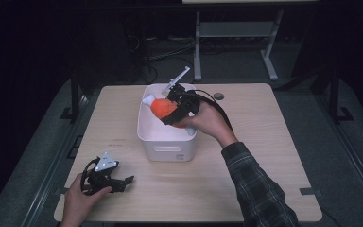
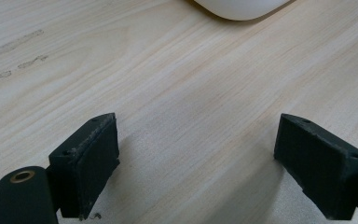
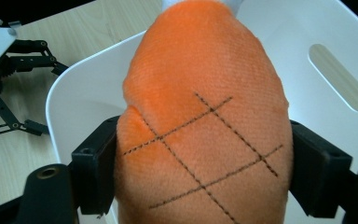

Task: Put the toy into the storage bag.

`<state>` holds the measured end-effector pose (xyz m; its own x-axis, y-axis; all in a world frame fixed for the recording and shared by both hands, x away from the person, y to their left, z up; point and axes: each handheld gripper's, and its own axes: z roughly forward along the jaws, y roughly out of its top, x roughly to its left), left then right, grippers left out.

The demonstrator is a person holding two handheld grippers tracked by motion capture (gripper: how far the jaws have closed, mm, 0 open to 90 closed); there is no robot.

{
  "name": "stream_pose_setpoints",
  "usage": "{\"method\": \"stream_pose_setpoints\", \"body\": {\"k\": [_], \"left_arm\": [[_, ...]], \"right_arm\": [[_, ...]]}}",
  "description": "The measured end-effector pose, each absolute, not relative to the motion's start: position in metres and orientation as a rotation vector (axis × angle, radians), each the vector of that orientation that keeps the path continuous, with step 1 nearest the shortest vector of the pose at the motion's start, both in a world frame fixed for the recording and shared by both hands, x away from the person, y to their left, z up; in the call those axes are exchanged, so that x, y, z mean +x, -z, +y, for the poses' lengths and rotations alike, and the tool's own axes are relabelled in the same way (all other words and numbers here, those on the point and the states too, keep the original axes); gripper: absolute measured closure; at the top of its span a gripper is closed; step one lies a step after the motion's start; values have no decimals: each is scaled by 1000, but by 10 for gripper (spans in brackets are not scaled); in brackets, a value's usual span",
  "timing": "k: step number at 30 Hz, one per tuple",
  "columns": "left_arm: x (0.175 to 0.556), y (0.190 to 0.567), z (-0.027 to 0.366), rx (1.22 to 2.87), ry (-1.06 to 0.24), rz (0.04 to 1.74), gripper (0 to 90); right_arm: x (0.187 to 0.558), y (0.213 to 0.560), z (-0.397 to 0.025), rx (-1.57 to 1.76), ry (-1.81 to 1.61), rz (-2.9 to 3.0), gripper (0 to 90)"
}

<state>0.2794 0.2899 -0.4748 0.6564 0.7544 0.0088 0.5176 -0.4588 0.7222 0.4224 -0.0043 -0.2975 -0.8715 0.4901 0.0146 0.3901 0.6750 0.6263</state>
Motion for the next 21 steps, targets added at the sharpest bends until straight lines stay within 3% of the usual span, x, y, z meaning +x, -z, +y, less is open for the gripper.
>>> {"method": "stream_pose_setpoints", "body": {"k": [21], "left_arm": [[279,475,290,2163,-430,980,129]], "right_arm": [[427,318,14,719,-881,2781,194]]}}
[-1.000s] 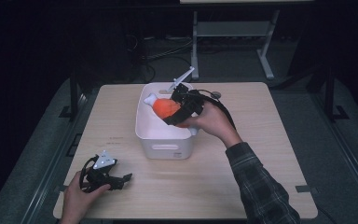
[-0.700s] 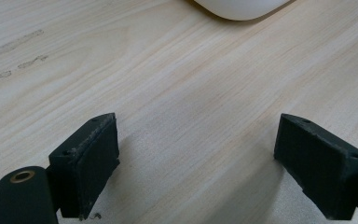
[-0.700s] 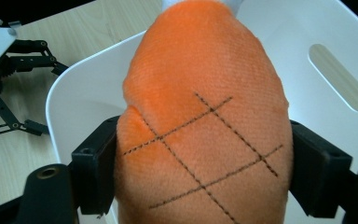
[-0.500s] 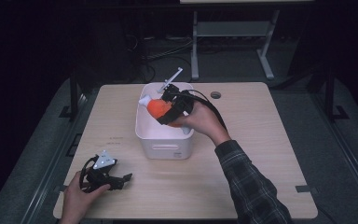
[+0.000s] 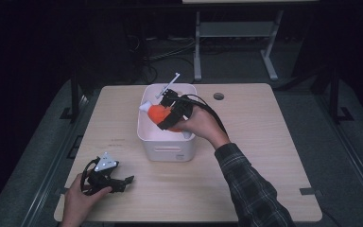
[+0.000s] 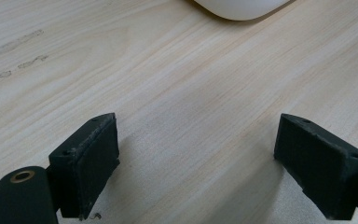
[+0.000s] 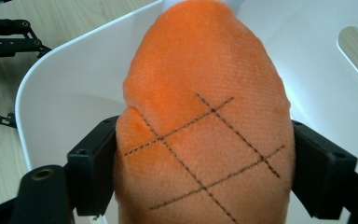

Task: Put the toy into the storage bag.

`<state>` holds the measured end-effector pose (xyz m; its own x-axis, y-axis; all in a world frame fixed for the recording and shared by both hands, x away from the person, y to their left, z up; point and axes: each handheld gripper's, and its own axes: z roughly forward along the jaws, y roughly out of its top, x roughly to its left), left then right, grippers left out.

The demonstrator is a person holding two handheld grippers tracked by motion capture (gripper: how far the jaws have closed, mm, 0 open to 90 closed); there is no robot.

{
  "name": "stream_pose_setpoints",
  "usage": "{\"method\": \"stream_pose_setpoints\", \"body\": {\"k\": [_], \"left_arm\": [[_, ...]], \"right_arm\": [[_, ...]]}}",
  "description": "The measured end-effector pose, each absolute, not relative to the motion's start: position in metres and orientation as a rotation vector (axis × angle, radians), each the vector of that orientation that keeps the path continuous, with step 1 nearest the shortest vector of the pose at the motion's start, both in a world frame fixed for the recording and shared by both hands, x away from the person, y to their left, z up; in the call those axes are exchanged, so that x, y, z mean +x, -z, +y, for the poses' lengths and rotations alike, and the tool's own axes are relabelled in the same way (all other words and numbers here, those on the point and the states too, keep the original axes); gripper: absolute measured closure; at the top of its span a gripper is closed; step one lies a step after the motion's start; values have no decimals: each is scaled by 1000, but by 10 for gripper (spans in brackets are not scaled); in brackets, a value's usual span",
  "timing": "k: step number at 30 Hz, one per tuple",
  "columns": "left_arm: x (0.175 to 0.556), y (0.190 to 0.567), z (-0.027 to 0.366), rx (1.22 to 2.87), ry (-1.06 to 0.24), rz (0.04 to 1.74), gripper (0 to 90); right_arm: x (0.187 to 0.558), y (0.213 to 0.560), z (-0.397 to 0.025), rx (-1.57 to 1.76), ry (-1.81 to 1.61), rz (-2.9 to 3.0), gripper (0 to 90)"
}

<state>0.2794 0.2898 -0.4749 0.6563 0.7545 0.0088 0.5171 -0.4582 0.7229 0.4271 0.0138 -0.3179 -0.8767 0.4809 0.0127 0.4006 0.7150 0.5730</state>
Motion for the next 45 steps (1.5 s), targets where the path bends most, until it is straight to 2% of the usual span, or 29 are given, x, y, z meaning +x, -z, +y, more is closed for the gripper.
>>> {"method": "stream_pose_setpoints", "body": {"k": [10,21,45], "left_arm": [[279,475,290,2161,-431,980,129],[279,475,290,2161,-431,980,129],[279,475,290,2158,-430,983,129]], "right_arm": [[425,323,17,693,-861,2826,137],[420,314,7,694,-920,2790,129],[389,298,-70,752,-1052,2666,38]]}}
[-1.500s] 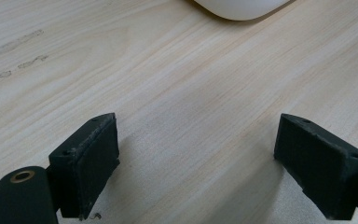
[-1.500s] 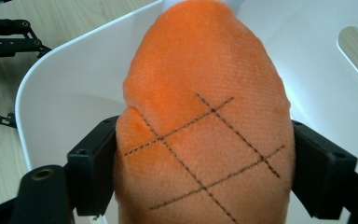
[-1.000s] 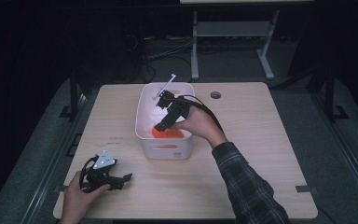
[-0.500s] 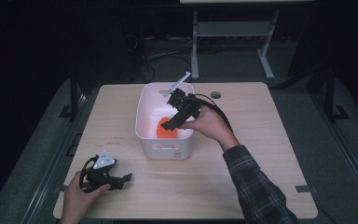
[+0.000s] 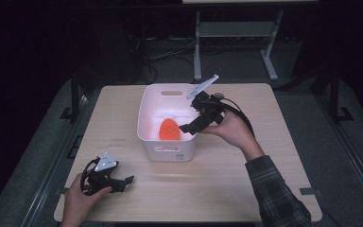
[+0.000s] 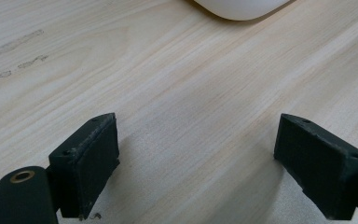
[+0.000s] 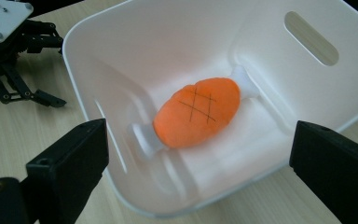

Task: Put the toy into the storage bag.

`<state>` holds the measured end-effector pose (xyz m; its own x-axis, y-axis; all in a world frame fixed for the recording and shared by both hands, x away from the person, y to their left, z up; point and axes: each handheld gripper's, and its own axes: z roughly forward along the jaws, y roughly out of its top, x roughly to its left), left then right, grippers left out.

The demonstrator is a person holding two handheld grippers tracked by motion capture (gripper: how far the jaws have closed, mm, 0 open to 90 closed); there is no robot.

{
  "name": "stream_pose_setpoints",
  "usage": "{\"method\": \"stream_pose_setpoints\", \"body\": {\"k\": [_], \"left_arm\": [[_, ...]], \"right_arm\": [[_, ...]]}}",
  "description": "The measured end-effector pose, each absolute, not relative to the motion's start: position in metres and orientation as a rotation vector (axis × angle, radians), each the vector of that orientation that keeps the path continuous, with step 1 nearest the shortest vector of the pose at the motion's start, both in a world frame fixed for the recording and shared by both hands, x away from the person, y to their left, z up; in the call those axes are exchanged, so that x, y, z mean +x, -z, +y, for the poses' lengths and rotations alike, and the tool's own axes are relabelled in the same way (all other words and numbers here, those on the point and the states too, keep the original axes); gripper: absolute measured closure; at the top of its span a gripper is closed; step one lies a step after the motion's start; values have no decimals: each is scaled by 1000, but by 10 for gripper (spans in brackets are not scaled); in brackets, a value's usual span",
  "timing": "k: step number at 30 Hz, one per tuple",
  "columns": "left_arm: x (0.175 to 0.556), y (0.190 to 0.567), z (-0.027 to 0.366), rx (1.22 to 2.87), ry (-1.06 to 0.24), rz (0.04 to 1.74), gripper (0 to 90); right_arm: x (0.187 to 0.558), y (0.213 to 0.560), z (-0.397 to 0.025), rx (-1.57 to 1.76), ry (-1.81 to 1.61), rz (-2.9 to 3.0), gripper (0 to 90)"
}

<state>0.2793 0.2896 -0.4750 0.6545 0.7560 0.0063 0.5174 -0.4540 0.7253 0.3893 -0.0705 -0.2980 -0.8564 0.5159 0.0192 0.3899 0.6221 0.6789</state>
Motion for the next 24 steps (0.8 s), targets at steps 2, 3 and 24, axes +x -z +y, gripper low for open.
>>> {"method": "stream_pose_setpoints", "body": {"k": [2,3,24], "left_arm": [[279,475,290,2157,-430,983,129],[279,475,290,2158,-430,983,129],[279,475,290,2158,-430,982,129]], "right_arm": [[386,298,-79,761,-1055,2658,32],[384,298,-83,764,-1061,2651,31],[339,361,-165,936,-1107,2537,31]]}}
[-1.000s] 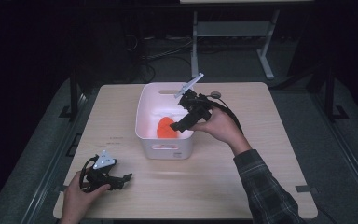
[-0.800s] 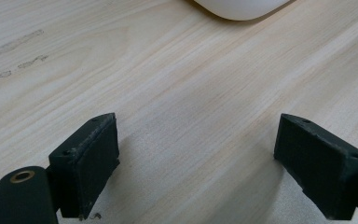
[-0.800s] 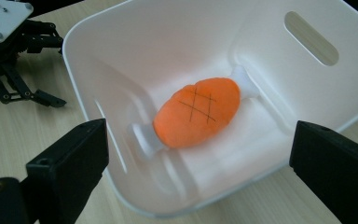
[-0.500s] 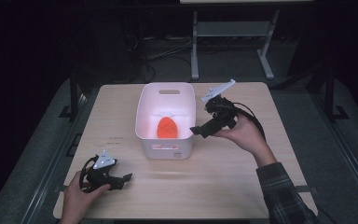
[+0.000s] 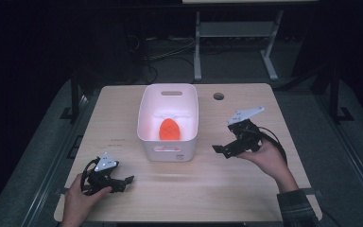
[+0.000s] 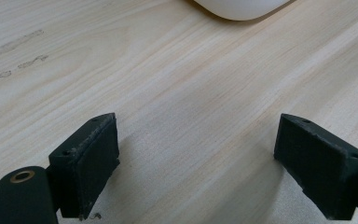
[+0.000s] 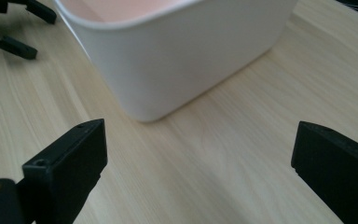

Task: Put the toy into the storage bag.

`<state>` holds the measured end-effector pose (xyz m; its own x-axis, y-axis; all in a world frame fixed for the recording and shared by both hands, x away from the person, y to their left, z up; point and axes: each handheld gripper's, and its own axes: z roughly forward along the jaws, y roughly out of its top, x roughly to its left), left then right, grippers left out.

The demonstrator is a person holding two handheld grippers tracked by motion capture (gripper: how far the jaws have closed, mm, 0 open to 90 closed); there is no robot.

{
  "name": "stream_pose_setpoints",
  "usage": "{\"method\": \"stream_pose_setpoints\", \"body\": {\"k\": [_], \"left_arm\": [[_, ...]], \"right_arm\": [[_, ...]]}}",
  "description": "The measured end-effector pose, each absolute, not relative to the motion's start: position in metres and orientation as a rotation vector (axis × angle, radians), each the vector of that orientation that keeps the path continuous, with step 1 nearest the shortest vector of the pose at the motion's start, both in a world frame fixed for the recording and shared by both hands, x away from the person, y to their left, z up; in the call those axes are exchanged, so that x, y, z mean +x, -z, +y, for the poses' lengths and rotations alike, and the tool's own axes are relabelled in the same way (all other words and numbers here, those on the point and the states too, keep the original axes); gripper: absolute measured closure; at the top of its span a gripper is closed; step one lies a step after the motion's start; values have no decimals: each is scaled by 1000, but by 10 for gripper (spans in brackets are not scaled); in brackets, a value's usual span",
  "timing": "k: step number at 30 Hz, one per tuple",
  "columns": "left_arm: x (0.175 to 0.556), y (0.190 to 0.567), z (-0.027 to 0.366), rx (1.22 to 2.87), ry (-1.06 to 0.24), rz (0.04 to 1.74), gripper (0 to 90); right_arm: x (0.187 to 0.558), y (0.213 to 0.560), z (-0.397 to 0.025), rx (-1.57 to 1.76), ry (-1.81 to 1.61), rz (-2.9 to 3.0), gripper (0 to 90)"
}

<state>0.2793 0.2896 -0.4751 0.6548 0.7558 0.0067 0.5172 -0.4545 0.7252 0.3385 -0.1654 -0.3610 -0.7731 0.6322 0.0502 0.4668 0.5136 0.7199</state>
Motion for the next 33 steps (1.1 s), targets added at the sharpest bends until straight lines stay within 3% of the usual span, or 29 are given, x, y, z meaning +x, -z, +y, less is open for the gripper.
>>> {"method": "stream_pose_setpoints", "body": {"k": [21,33], "left_arm": [[279,475,290,2159,-430,981,129],[279,475,290,2159,-429,982,129]], "right_arm": [[282,456,-227,1110,-1054,2358,43],[274,481,-239,1174,-967,2357,28]]}}
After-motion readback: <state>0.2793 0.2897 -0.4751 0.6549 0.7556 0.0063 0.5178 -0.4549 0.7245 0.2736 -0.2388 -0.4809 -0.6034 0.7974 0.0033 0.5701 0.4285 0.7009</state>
